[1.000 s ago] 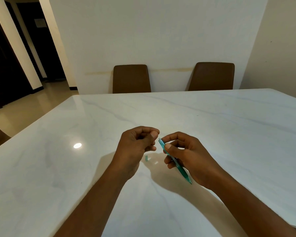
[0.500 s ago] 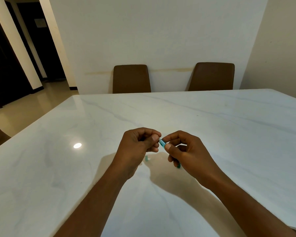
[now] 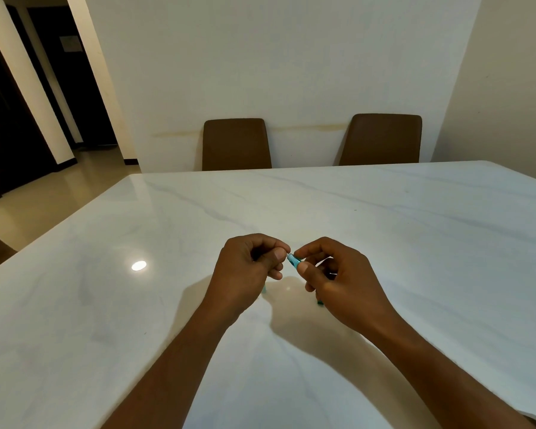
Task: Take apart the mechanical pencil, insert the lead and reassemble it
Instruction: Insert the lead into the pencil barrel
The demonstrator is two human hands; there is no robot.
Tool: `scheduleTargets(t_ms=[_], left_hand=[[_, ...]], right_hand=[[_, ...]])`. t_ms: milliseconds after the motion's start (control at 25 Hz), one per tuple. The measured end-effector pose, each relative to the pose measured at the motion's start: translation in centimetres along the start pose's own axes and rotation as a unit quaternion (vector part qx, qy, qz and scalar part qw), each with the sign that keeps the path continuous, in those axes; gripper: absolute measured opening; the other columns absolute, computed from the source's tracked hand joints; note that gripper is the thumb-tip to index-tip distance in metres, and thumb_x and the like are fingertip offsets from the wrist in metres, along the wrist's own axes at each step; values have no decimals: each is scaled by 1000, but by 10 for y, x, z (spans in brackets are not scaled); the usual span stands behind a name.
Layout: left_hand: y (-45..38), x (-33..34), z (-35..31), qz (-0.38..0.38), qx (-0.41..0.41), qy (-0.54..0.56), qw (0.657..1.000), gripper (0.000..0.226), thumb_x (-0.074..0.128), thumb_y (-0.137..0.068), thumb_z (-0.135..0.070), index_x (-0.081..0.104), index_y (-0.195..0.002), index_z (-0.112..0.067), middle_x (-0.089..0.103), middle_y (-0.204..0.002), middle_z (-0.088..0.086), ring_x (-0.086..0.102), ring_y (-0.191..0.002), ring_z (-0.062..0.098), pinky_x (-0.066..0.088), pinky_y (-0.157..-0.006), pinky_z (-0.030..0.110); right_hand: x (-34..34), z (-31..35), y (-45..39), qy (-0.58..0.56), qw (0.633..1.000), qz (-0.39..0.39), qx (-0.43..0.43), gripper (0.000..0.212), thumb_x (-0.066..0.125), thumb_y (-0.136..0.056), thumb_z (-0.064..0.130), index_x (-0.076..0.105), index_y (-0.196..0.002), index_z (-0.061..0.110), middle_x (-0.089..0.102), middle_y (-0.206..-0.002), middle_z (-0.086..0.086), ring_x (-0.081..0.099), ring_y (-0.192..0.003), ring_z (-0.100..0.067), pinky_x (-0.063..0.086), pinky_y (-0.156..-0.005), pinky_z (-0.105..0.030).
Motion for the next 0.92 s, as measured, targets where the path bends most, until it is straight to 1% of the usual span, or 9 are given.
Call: scheduleTargets(t_ms=[40, 120, 200, 360, 480, 600, 680, 800, 920], left_hand=[[0, 1, 1, -3, 4, -11, 1000, 17, 63, -88, -11, 72, -82, -24, 70, -69, -1, 67, -57, 10, 55, -64, 15], [0, 3, 2, -13, 18, -44, 999, 18, 63, -88, -12, 70, -80, -27, 69, -71, -4, 66, -56, 6, 50, -59, 9], [1, 4, 2, -18, 29, -51, 998, 17, 63, -88, -11, 71, -82, -25, 68, -73, -7, 66, -57, 5, 48, -58, 7], [2, 1, -1, -7, 22, 5, 1000, 16, 63, -87, -5, 75, -86, -16, 72, -70, -6, 68, -59, 11, 50, -61, 11], [2, 2, -2, -14, 8, 80, 997, 17, 65, -85, -2, 73, -90, -15, 74, -73, 3, 70, -62, 17, 57, -65, 20], [2, 4, -1, -32, -9, 124, 992, 10, 68, -82, -1, 70, -89, -8, 74, -75, 10, 71, -63, 20, 59, -65, 25], [3, 7, -1, -40, -7, 131, 991, 7, 68, -82, -1, 70, -86, -7, 73, -74, 9, 70, -62, 19, 58, -63, 24], [5, 10, -1, -54, -4, 124, 991, 10, 68, -82, -4, 72, -83, -13, 74, -77, 5, 72, -65, 19, 58, -66, 23], [6, 14, -1, -65, 6, 105, 992, 10, 69, -82, -6, 73, -83, -16, 76, -80, 3, 73, -67, 17, 59, -70, 24]], right_hand=[[0, -1, 0, 18, 1000, -1, -13, 11, 67, -87, 18, 69, -95, 25, 67, -83, 7, 66, -65, -14, 54, -56, -26], [1, -1, 0, 74, 996, -5, -52, 13, 67, -87, 15, 69, -95, 26, 65, -84, 8, 63, -67, -11, 46, -57, -13], [2, -2, 0, 100, 992, -9, -73, 16, 66, -87, 13, 69, -95, 26, 63, -84, 7, 61, -67, -9, 44, -58, -11], [2, -1, 0, 87, 993, -19, -78, 16, 67, -86, 13, 69, -95, 25, 63, -83, 8, 61, -67, -8, 43, -58, -10], [1, -1, -1, 64, 995, -29, -70, 13, 68, -86, 16, 69, -94, 26, 64, -83, 8, 62, -66, -10, 45, -55, -13], [1, -2, -1, 37, 997, -34, -50, 11, 68, -87, 19, 69, -95, 28, 64, -84, 8, 64, -66, -15, 53, -55, -29], [2, -1, 0, 29, 998, -35, -45, 12, 68, -87, 20, 68, -93, 30, 65, -85, 8, 65, -68, -16, 53, -55, -30], [2, 1, 0, 15, 999, -37, -36, 15, 67, -87, 20, 65, -90, 34, 67, -85, 8, 66, -70, -16, 56, -56, -34], [1, 0, 0, 10, 999, -47, -23, 13, 67, -87, 19, 66, -90, 32, 67, -83, 8, 67, -68, -14, 55, -58, -30]])
Point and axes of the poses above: each hand's wrist, its own y-axis away from the middle knuckle, its own x-axis out of the palm, z = x × y, the point moved 1 cm from there along -y, towards the middle knuckle
